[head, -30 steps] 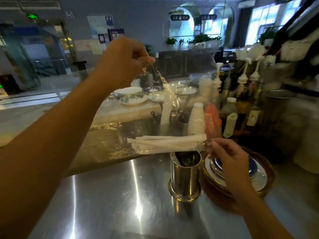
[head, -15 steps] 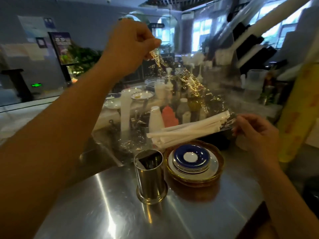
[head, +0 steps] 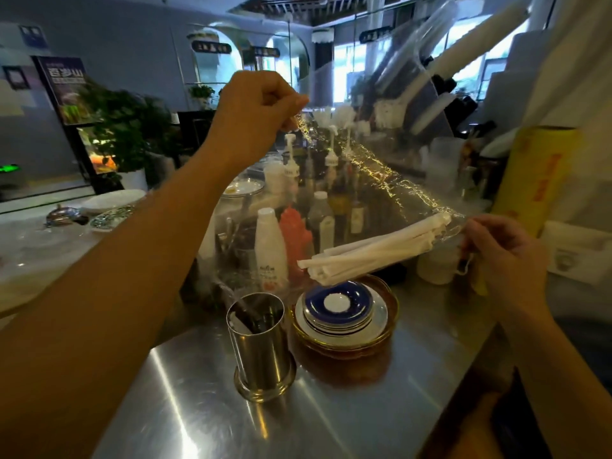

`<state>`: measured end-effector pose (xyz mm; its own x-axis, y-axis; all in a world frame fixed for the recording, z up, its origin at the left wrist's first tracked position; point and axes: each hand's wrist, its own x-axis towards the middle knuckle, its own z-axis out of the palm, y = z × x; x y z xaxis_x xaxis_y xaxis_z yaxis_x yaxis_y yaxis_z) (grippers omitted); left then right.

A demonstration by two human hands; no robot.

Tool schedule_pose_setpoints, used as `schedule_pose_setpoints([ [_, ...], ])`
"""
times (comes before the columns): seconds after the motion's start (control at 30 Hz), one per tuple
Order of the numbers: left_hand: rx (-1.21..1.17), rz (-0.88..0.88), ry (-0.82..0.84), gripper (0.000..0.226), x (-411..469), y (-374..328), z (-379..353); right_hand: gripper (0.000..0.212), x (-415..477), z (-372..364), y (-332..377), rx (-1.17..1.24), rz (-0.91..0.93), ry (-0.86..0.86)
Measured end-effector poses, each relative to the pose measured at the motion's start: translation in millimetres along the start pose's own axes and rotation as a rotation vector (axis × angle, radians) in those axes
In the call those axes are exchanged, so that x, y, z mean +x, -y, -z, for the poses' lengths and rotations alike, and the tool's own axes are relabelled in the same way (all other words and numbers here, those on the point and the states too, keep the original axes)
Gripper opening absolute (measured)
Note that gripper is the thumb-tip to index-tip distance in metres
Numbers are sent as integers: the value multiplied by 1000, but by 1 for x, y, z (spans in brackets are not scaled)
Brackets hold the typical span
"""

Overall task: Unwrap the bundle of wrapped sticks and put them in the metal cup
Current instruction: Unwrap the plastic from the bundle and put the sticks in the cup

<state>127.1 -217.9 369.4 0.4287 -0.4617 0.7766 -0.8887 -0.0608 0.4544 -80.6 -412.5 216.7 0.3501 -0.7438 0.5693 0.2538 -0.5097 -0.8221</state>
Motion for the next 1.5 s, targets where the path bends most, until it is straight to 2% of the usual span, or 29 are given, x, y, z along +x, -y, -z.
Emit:
schedule_pose_setpoints([
  [0.7, -116, 174, -115, 13, -33, 61, 32, 15, 26, -48, 2, -50, 122, 169],
  [0.9, -83, 195, -52, 17, -39, 72, 34, 13, 32, -53, -4, -55, 135, 183],
  [1.5, -121, 245, -27, 17, -51, 95, 42, 15, 34, -71, -11, -41, 135, 187],
])
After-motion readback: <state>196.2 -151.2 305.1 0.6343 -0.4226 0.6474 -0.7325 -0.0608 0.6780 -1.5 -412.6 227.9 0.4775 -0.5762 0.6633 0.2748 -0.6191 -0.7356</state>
